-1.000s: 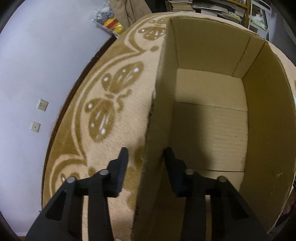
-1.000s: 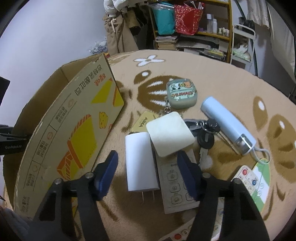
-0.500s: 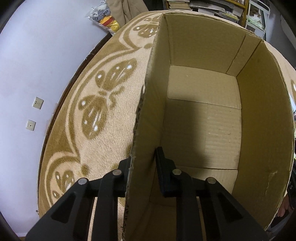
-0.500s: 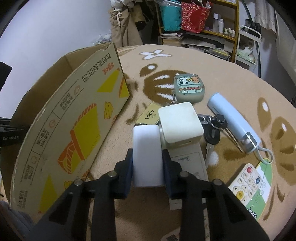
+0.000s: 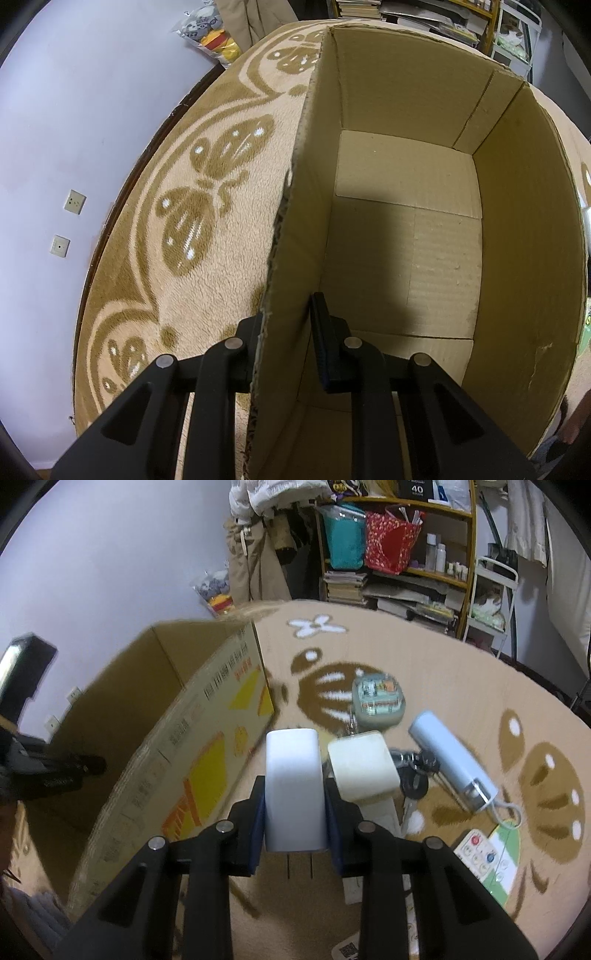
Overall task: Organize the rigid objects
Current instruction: 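Carry the white charger into the box with the right tool and release it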
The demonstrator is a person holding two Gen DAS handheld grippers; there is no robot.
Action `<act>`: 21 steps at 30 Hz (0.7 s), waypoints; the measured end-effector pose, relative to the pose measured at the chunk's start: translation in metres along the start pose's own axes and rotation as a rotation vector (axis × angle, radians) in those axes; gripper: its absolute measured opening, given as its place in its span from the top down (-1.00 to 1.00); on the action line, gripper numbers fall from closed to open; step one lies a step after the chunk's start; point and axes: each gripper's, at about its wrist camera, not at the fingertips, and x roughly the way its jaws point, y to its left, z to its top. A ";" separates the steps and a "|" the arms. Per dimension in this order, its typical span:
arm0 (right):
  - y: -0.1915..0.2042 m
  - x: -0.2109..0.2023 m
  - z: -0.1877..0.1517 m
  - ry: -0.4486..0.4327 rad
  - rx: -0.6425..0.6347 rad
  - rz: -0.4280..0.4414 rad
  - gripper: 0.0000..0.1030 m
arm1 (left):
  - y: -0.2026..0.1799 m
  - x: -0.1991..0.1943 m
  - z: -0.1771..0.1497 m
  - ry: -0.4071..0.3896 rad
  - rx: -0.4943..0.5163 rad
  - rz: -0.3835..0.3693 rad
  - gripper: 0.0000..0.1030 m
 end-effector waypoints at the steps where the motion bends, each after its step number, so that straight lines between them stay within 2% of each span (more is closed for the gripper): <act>1: 0.002 -0.003 0.004 -0.012 -0.001 0.003 0.41 | 0.001 0.000 0.000 0.000 0.000 0.000 0.64; 14: 0.047 -0.024 0.068 -0.153 -0.077 0.062 0.41 | 0.002 0.001 0.000 0.000 -0.003 -0.004 0.64; 21: 0.063 -0.009 0.082 -0.160 -0.051 0.128 0.41 | 0.001 0.001 0.000 0.000 -0.003 -0.001 0.64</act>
